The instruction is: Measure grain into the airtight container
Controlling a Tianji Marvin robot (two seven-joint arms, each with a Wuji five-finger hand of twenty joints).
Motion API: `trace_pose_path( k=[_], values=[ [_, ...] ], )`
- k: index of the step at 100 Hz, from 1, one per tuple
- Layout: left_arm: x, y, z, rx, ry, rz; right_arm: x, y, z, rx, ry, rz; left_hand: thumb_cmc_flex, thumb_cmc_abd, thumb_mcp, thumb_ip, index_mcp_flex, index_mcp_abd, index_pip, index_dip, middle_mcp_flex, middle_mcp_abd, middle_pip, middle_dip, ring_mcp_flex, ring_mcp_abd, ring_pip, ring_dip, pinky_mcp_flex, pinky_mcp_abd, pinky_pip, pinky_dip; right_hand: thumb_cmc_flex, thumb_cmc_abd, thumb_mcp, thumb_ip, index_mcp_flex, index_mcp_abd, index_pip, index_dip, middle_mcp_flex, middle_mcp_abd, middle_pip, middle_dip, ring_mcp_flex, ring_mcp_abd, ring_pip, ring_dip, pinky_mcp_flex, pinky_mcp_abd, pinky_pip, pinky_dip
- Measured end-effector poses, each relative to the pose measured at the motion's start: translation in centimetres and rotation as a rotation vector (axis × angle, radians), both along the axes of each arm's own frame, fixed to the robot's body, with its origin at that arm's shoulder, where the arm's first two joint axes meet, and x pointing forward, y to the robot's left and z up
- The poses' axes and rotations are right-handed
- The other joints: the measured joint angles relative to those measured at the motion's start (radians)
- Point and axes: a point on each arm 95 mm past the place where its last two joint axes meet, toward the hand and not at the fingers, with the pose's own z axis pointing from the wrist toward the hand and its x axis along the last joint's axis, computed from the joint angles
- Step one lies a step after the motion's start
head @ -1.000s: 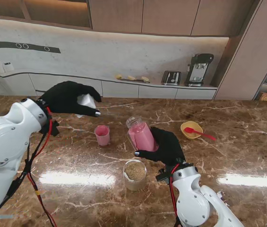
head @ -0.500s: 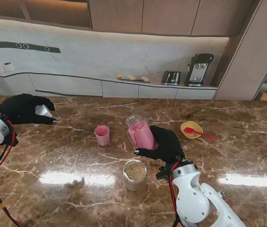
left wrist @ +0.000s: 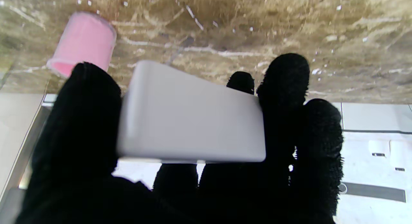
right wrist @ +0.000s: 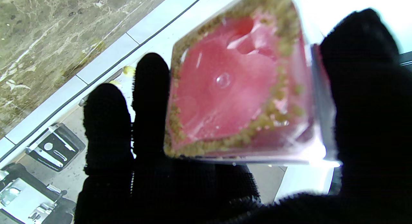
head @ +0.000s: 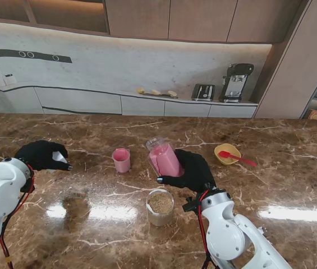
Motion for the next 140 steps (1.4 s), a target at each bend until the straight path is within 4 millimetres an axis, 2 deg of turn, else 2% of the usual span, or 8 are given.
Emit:
trace_pose_path(
  k=[13, 55, 94, 112, 124, 134, 136, 140],
  values=[
    [0.2, -0.2, -1.9, 0.073, 0.035, -0.01, 0.1, -0.1, -0.2, 0.002, 0.006, -0.003, 0.0, 0.001, 0.0, 0.0, 0.0, 0.0, 0.0, 0.0, 0.0, 0.0, 0.0, 0.0, 0.0, 0.0, 0.0, 0.0, -0.001, 0.0, 0.0, 0.0, 0.0, 0.0, 0.0, 0.0, 0.0, 0.0, 0.0, 0.0, 0.0, 0.0, 0.0, 0.0, 0.0, 0.0, 0.0, 0.0, 0.0, 0.0, 0.0, 0.0],
    [0.2, -1.0, -6.5, 0.099, 0.027, -0.008, 0.1, -0.1, -0.4, 0.005, 0.011, -0.003, 0.0, 0.019, -0.02, 0.0, 0.0, -0.002, 0.001, 0.001, 0.0, 0.001, -0.011, -0.031, -0.037, -0.002, -0.025, -0.028, -0.067, -0.001, -0.027, 0.0, 0.0, 0.0, 0.0, 0.0, 0.0, 0.0, 0.0, 0.0, 0.0, 0.0, 0.0, 0.0, 0.0, 0.0, 0.0, 0.0, 0.0, 0.0, 0.0, 0.0],
    [0.2, -1.2, -9.1, 0.098, 0.063, 0.032, 0.1, -0.1, -0.4, 0.005, 0.004, 0.001, 0.044, 0.031, -0.028, 0.002, 0.0, -0.01, 0.024, 0.002, -0.054, 0.01, -0.163, -0.232, -0.162, -0.027, -0.223, -0.144, -0.235, -0.017, -0.185, -0.003, 0.0, 0.0, 0.0, 0.0, 0.0, 0.0, 0.0, 0.0, 0.0, 0.0, 0.0, 0.0, 0.0, 0.0, 0.0, 0.0, 0.0, 0.0, 0.0, 0.0],
    [0.4, -1.2, -10.6, 0.078, 0.037, 0.069, 0.1, 0.0, -0.4, 0.005, 0.003, 0.002, 0.077, 0.043, -0.029, 0.0, -0.001, -0.013, 0.022, 0.002, -0.118, 0.009, -0.204, -0.285, -0.336, -0.052, -0.341, -0.216, -0.405, -0.019, -0.33, -0.03, 0.0, 0.0, 0.0, 0.0, 0.0, 0.0, 0.0, 0.0, 0.0, 0.0, 0.0, 0.0, 0.0, 0.0, 0.0, 0.0, 0.001, 0.0, 0.0, 0.0],
    [0.4, -1.3, -11.1, 0.071, 0.042, 0.077, 0.1, 0.0, -0.4, 0.005, 0.002, 0.003, 0.086, 0.103, -0.031, -0.001, -0.018, -0.011, 0.012, 0.018, -0.201, -0.007, -0.24, -0.296, -0.493, -0.09, -0.433, -0.263, -0.545, -0.044, -0.479, -0.062, 0.0, 0.0, 0.0, 0.0, 0.0, 0.0, 0.0, 0.0, 0.0, 0.0, 0.0, 0.0, 0.0, 0.0, 0.0, 0.0, 0.001, 0.0, 0.0, 0.0],
    [0.4, -1.5, -11.1, 0.069, 0.043, 0.079, 0.1, 0.0, -0.3, 0.005, 0.001, 0.004, 0.147, 0.162, -0.169, 0.011, -0.036, -0.017, -0.016, 0.029, -0.251, -0.02, -0.25, -0.303, -0.562, -0.113, -0.455, -0.287, -0.599, -0.066, -0.572, -0.055, 0.0, 0.0, 0.0, 0.0, 0.0, 0.0, 0.0, 0.0, 0.0, 0.0, 0.0, 0.0, 0.0, 0.0, 0.0, 0.0, 0.001, 0.0, 0.0, 0.0],
    [0.4, -1.5, -11.2, 0.069, 0.043, 0.078, 0.1, 0.0, -0.3, 0.005, 0.0, 0.004, 0.171, 0.168, -0.204, 0.028, -0.043, -0.021, -0.037, 0.025, -0.267, -0.025, -0.25, -0.307, -0.571, -0.115, -0.456, -0.287, -0.608, -0.07, -0.587, -0.055, 0.0, 0.0, 0.0, 0.0, 0.0, 0.0, 0.0, 0.0, 0.0, 0.0, 0.0, 0.0, 0.0, 0.0, 0.0, 0.0, 0.001, 0.0, 0.0, 0.0],
    [0.5, -1.6, -11.2, 0.069, 0.044, 0.077, 0.1, 0.0, -0.3, 0.005, 0.0, 0.005, 0.207, 0.199, -0.255, 0.023, -0.054, -0.022, -0.048, 0.018, -0.29, -0.03, -0.262, -0.307, -0.594, -0.124, -0.469, -0.288, -0.627, -0.074, -0.602, -0.056, 0.0, 0.0, 0.0, 0.0, 0.0, 0.0, 0.0, 0.0, 0.0, 0.0, 0.0, 0.0, 0.0, 0.0, 0.0, 0.0, 0.001, 0.0, 0.0, 0.0]
  ],
)
